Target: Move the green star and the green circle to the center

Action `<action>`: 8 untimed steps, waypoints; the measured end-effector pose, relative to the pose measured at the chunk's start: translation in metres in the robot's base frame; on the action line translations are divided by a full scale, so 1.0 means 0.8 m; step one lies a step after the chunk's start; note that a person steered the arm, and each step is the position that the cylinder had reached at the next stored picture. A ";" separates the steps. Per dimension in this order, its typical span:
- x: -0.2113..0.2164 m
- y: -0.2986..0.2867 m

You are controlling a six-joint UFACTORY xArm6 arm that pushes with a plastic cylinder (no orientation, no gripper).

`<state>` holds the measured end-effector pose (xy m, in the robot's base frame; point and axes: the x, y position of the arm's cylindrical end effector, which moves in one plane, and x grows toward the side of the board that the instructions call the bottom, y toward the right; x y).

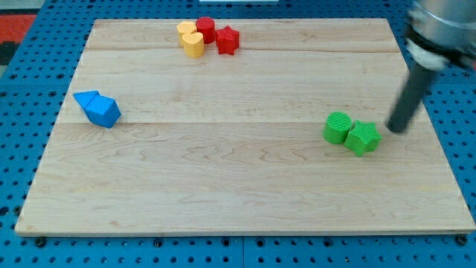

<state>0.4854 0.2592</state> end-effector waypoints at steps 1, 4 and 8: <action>0.015 0.055; -0.020 -0.092; -0.051 -0.137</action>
<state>0.4448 0.1493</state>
